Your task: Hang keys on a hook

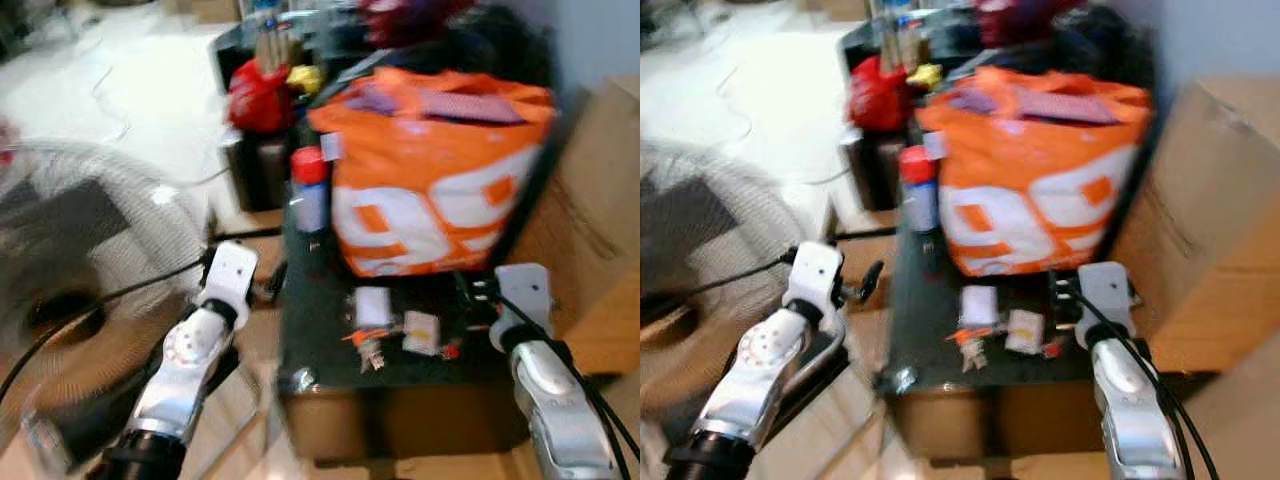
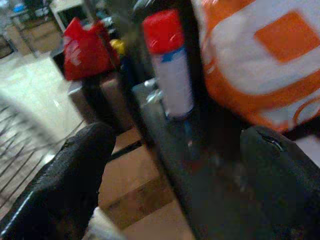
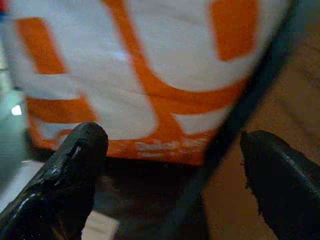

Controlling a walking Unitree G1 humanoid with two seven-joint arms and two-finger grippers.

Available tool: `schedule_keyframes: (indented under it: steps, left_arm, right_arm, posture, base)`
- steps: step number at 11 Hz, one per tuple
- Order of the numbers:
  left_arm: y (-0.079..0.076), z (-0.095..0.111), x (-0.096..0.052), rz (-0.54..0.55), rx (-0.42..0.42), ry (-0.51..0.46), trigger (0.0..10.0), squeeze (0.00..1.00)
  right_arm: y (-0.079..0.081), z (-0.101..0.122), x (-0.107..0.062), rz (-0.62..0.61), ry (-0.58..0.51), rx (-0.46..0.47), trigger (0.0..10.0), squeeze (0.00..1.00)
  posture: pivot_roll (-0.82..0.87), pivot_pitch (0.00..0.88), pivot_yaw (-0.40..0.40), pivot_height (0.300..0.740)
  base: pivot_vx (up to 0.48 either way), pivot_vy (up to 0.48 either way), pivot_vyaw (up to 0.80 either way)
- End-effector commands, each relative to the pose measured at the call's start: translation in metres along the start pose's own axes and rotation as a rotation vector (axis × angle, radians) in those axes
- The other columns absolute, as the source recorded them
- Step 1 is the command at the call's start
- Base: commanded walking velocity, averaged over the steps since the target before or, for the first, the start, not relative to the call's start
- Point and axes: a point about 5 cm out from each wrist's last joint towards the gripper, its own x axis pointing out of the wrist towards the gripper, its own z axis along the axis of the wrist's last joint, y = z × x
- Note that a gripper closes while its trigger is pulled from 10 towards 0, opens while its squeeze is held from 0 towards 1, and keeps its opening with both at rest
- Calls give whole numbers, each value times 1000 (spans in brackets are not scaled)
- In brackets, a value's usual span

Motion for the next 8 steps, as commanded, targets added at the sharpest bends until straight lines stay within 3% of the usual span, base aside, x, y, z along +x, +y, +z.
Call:
schedule_keyframes:
  steps: [1, 3, 4, 5, 6, 7, 8]
  left_arm:
    - [2, 1, 1, -12, 16, 0, 10000, 0]
    - [-10, 0, 6, -189, 15, 15, 10000, 0]
    - [-22, -6, 3, -345, 69, 50, 10000, 0]
    - [-25, -11, 1, -407, 109, 77, 10000, 0]
    - [-26, -11, 1, -421, 109, 76, 10000, 0]
    - [-28, -13, -1, -443, 100, 78, 10000, 0]
    - [-30, -15, -2, -457, 89, 87, 10000, 0]
  right_arm:
    - [0, -5, 1, 8, 38, -8, 10000, 0]
    - [2, -16, 7, 119, 143, -29, 10000, 0]
    - [10, -30, 6, 218, 242, -98, 10000, 0]
    - [13, -42, 6, 256, 311, -120, 10000, 0]
    - [15, -46, 6, 274, 349, -56, 10000, 227]
    - [24, -35, 6, 348, 268, 7, 10000, 1000]
    - [36, -28, 2, 467, 224, 46, 10000, 1000]
  posture:
    - [-147, 6, 65, 740]
    - [-148, 9, 64, 740]
    - [-149, 9, 64, 740]
    - [-156, 11, 67, 740]
    - [-159, 14, 65, 740]
    - [-163, 16, 61, 740]
    - [-165, 17, 58, 740]
  base:
    - [0, 0, 0]
    - [0, 0, 0]
    - [0, 0, 0]
    - [0, 0, 0]
    - [0, 0, 0]
    - [0, 0, 0]
    - [0, 0, 0]
